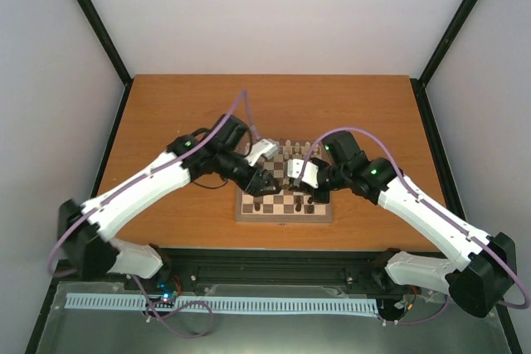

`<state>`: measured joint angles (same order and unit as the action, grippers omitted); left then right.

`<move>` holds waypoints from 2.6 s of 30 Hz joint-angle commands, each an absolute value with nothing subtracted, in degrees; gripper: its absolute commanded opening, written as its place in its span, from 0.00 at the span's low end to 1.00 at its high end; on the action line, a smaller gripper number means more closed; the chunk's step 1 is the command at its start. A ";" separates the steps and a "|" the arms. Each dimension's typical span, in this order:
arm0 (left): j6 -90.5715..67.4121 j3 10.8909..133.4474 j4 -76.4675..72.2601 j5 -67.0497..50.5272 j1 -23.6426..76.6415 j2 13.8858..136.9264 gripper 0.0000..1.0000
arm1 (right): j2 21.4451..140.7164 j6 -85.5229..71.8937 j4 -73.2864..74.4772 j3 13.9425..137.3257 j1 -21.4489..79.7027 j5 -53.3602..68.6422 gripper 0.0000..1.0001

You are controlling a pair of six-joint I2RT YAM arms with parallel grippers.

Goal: Set up the chess pieces on the board

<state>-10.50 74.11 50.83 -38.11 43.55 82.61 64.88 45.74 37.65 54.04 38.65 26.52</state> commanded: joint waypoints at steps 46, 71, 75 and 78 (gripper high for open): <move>-6.48 62.05 22.84 -20.15 49.57 68.66 0.13 | 70.58 34.42 43.31 62.29 26.71 53.01 0.39; 0.50 76.28 53.05 -1.03 55.28 89.20 0.14 | 71.35 28.47 41.93 60.65 5.80 40.69 0.56; 0.76 77.65 54.04 -0.31 56.20 92.52 0.14 | 71.62 29.05 42.18 60.54 5.74 40.86 0.56; 1.18 78.30 54.22 -0.06 56.90 94.42 0.14 | 71.78 29.38 42.40 60.47 5.71 41.03 0.56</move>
